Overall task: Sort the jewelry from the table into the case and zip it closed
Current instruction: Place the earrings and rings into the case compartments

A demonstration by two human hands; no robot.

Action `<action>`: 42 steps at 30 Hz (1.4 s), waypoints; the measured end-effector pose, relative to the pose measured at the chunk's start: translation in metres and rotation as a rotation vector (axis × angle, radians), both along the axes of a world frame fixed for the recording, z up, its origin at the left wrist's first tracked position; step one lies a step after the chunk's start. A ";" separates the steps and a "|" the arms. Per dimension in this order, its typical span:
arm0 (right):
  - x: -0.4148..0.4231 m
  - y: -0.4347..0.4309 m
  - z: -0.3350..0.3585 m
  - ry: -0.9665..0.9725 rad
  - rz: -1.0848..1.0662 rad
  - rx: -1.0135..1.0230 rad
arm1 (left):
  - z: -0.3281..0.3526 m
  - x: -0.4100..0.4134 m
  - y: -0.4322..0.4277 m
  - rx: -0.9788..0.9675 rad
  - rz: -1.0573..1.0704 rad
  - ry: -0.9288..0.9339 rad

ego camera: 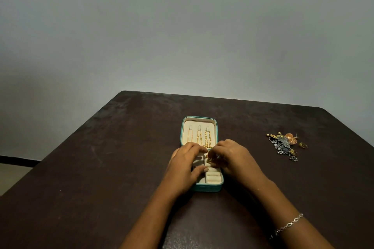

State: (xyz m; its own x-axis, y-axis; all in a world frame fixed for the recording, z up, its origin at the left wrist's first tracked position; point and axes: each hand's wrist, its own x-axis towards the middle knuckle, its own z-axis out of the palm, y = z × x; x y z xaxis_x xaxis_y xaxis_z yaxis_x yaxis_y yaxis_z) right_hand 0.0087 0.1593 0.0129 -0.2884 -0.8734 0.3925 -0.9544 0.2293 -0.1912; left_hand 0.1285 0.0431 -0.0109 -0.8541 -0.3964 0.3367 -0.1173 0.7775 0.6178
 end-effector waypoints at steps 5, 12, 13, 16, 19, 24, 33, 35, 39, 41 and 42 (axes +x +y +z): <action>0.001 0.001 0.001 0.044 0.006 0.005 | 0.001 0.000 0.000 -0.002 -0.002 -0.001; -0.003 0.000 -0.005 0.029 0.053 -0.005 | 0.003 0.001 0.000 -0.001 0.001 -0.008; -0.004 0.002 -0.005 0.007 0.052 -0.013 | 0.003 0.001 0.000 -0.001 0.002 -0.010; -0.006 0.005 -0.006 -0.018 0.051 -0.026 | 0.003 0.001 0.000 -0.003 0.002 -0.012; -0.008 0.008 -0.008 -0.114 0.045 -0.043 | 0.003 0.001 0.000 0.000 0.001 -0.008; -0.020 0.027 -0.007 -0.324 -0.030 -0.252 | 0.004 0.003 0.000 0.014 -0.009 -0.004; -0.081 0.105 -0.013 -0.372 -0.376 -0.379 | 0.001 0.003 -0.003 0.011 -0.019 0.015; -0.095 0.117 -0.017 -0.382 -0.498 -0.448 | -0.001 0.002 -0.004 0.026 -0.020 0.013; -0.125 0.134 -0.026 -0.410 -0.753 -0.509 | -0.004 0.002 -0.004 0.062 -0.020 0.020; -0.136 0.136 -0.029 -0.394 -0.837 -0.462 | -0.004 0.002 -0.005 0.073 -0.024 0.023; -0.140 0.135 -0.029 -0.376 -0.859 -0.430 | -0.004 0.003 -0.005 0.077 -0.026 0.024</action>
State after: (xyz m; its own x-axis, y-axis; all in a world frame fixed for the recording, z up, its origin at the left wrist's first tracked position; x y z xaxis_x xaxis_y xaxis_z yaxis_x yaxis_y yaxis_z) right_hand -0.1311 0.2947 -0.0164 -0.9175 -0.1213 0.3787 -0.3623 0.6474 -0.6705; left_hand 0.1311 0.0384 -0.0149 -0.8564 -0.3997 0.3269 -0.0819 0.7303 0.6783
